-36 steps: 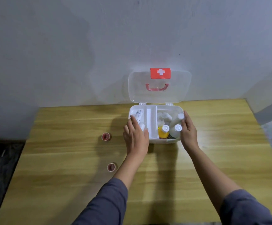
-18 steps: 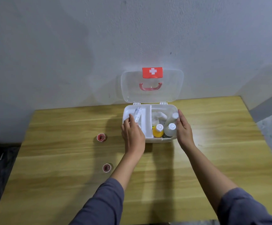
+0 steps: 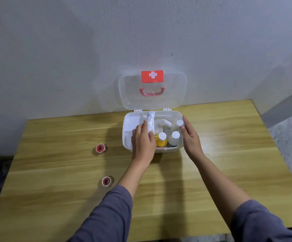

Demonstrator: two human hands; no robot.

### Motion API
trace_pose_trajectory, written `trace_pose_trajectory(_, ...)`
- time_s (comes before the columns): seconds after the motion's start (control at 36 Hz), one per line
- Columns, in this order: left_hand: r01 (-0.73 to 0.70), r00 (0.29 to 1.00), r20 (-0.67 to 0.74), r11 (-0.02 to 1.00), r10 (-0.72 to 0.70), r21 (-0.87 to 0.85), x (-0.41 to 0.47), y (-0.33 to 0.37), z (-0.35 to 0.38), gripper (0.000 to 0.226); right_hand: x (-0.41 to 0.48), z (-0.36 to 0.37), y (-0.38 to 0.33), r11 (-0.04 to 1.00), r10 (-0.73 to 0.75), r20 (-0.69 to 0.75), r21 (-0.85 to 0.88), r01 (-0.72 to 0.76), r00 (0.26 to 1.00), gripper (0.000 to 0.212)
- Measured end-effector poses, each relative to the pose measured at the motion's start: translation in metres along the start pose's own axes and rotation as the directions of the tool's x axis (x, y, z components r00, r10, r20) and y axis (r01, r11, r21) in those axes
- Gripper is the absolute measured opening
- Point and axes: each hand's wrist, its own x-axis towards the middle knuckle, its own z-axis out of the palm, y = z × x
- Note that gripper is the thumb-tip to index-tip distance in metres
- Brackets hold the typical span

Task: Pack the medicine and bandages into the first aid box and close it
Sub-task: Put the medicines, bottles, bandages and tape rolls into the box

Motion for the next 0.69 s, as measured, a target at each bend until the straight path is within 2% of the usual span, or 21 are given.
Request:
trace_pose_trajectory(0.36,-0.052,0.999,-0.009,0.999,0.052,-0.003,-0.004,-0.007,-0.003,0.038,-0.001,0.000,-0.003,1.000,-0.010,0.008,0.007,0.010,1.000,0.042)
trace_pose_trajectory(0.44,-0.075,0.993,-0.097,0.995,0.068,-0.069,-0.006,-0.013,-0.013,0.037,-0.001,0.001,-0.001,1.000,-0.007,0.002,0.000,0.007,1.000,0.042)
trace_pose_trajectory(0.53,-0.022,0.971,-0.238,0.988,-0.016,-0.156,-0.018,-0.032,-0.032,0.042,-0.002,0.003,-0.001,1.000,-0.010,-0.008,0.007,0.010,1.000,0.041)
trace_pose_trajectory(0.61,0.015,0.939,-0.343,0.996,-0.043,-0.085,-0.044,-0.068,-0.042,0.046,-0.004,0.007,-0.002,1.000,-0.015,-0.042,0.016,0.015,0.999,0.041)
trace_pose_trajectory(0.69,0.115,0.947,-0.303,0.993,-0.107,0.009,-0.084,-0.109,-0.039,0.056,-0.004,0.009,-0.001,1.000,-0.017,-0.069,0.016,0.018,0.997,0.041)
